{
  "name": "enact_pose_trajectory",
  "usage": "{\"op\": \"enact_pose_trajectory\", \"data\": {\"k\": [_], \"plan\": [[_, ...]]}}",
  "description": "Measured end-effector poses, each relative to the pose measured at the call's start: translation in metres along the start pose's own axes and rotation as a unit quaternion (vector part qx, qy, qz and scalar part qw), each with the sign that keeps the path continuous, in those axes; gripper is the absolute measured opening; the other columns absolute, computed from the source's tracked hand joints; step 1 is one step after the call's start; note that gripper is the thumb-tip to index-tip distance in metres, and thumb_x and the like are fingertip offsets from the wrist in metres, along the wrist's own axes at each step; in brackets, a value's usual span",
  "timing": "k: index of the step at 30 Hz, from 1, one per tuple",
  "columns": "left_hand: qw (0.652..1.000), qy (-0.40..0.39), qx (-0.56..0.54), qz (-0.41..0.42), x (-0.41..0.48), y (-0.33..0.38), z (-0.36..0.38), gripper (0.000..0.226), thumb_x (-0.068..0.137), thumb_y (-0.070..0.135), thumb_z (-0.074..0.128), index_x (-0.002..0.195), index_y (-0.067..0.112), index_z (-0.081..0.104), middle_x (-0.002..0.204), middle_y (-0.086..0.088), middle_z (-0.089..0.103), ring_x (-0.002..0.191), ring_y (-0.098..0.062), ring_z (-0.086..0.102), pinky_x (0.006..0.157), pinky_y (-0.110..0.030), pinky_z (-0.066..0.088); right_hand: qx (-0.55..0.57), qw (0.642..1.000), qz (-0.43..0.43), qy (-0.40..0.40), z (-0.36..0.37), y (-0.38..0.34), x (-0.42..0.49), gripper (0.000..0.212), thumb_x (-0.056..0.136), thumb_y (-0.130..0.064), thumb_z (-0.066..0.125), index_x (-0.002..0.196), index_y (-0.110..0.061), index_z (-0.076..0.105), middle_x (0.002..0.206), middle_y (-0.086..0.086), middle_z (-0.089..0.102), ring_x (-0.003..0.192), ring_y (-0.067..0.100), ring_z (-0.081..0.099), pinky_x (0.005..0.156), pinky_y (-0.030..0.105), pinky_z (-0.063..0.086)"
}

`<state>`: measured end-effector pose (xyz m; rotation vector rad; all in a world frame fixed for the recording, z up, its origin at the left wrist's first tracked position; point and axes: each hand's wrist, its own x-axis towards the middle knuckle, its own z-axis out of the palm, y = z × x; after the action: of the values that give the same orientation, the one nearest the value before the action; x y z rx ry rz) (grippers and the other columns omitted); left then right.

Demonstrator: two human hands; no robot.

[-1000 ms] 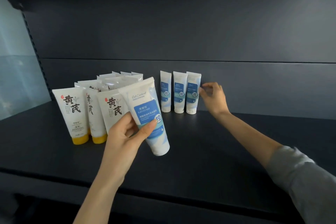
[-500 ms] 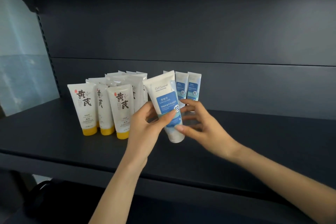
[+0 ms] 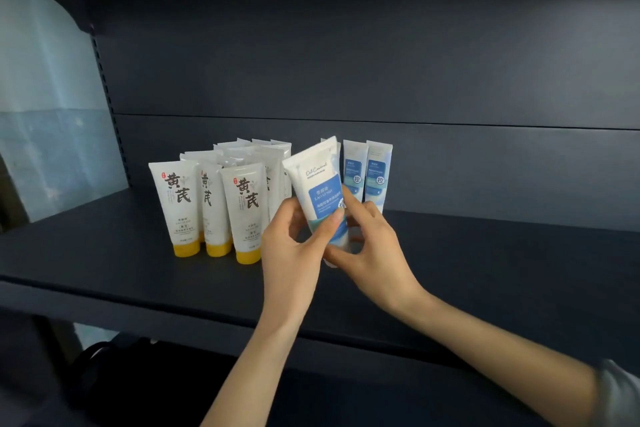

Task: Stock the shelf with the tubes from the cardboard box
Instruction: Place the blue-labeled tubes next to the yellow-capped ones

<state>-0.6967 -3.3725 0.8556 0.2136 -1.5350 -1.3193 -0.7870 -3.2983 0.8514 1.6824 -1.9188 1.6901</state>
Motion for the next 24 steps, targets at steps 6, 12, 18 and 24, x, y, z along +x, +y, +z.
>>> {"op": "enact_pose_trajectory", "data": {"k": [6,12,18,24], "plan": [[0.958,-0.070,0.265,0.082,-0.007,0.003,-0.034,0.053,0.089,0.055,0.046,0.136,0.030,0.045,0.130,0.028,0.046,0.127,0.006,0.038,0.100,-0.014,0.035,0.024,0.999,0.028,0.013,0.005,0.011,0.029,0.062,0.077,-0.018,0.077,0.127,-0.037,0.046,0.104,-0.022,0.058,0.098,-0.005,0.057,0.079,0.012,0.050],[0.815,-0.180,0.544,0.080,-0.020,-0.002,-0.078,0.073,0.082,0.071,0.000,0.147,0.041,0.015,0.155,0.020,0.016,0.142,0.002,0.006,0.114,-0.024,0.006,0.013,0.991,0.118,0.061,0.014,0.044,0.082,0.064,0.078,-0.019,0.077,0.130,-0.020,0.041,0.101,-0.017,0.054,0.082,-0.007,0.055,0.060,0.001,0.042],[0.783,-0.164,0.594,0.082,-0.025,0.000,-0.101,0.083,0.084,0.070,0.000,0.143,0.028,0.041,0.149,0.010,0.038,0.141,-0.011,0.029,0.114,-0.035,0.017,-0.023,0.976,0.196,0.093,0.033,0.086,0.111,0.063,0.079,-0.017,0.076,0.129,-0.012,0.038,0.123,0.007,0.056,0.099,0.013,0.052,0.082,0.023,0.043],[0.788,-0.159,0.590,0.076,-0.025,0.002,-0.110,0.082,0.089,0.069,0.005,0.135,0.021,0.052,0.140,0.002,0.051,0.132,-0.018,0.045,0.106,-0.046,0.037,-0.050,0.968,0.231,0.088,0.048,0.107,0.118,0.065,0.078,-0.013,0.076,0.130,-0.010,0.036,0.127,0.015,0.048,0.113,0.025,0.051,0.091,0.030,0.043]]}}
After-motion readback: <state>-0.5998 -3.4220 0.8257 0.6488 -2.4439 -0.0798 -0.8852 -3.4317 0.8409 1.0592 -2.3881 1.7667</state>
